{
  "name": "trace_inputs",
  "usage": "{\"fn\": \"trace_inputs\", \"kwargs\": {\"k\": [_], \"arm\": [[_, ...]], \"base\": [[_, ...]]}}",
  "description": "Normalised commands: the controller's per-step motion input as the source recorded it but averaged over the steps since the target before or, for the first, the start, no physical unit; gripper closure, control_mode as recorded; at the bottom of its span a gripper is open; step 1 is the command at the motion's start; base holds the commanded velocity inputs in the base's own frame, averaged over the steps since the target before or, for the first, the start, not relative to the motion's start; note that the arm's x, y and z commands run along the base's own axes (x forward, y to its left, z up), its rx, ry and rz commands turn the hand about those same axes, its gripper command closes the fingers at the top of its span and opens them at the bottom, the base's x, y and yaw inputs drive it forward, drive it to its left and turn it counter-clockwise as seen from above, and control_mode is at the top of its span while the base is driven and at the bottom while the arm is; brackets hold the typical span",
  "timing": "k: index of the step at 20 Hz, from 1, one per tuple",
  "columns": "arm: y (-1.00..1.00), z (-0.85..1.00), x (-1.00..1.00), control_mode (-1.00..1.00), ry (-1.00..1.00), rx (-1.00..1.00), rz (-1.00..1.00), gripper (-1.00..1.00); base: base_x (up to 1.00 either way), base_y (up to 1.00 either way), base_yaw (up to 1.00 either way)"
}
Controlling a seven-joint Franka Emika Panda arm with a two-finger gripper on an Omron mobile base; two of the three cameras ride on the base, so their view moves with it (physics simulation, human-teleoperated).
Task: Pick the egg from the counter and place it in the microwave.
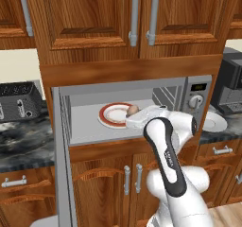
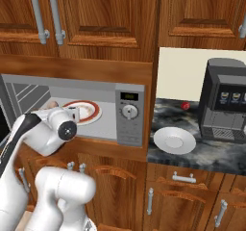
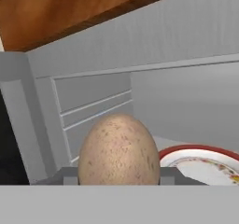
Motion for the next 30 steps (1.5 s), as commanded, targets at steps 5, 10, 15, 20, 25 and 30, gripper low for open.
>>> {"fn": "trace_inputs", "kwargs": {"k": [5, 10, 15, 20, 25, 30], "arm": [[0.44, -0.46, 0.12, -1.0, -0.1, 0.0, -0.3, 1.0], [0.03, -0.23, 0.4, -1.0, -0.06, 0.0, -0.21, 1.0], [-0.07, -0.16, 0.36, -1.0, 0.0, 0.0, -0.15, 1.0], [-0.2, -0.11, 0.31, -1.0, 0.02, 0.0, -0.1, 1.0], [-0.42, -0.04, 0.16, -1.0, 0.01, 0.0, -0.03, 1.0], [-0.32, -0.21, 0.14, -1.0, 0.0, 0.0, 0.0, 1.0]], "base": [[0.0, 0.0, 0.0], [0.0, 0.0, 0.0], [0.0, 0.0, 0.0], [0.0, 0.0, 0.0], [0.0, 0.0, 0.0], [0.0, 0.0, 0.0]]}}
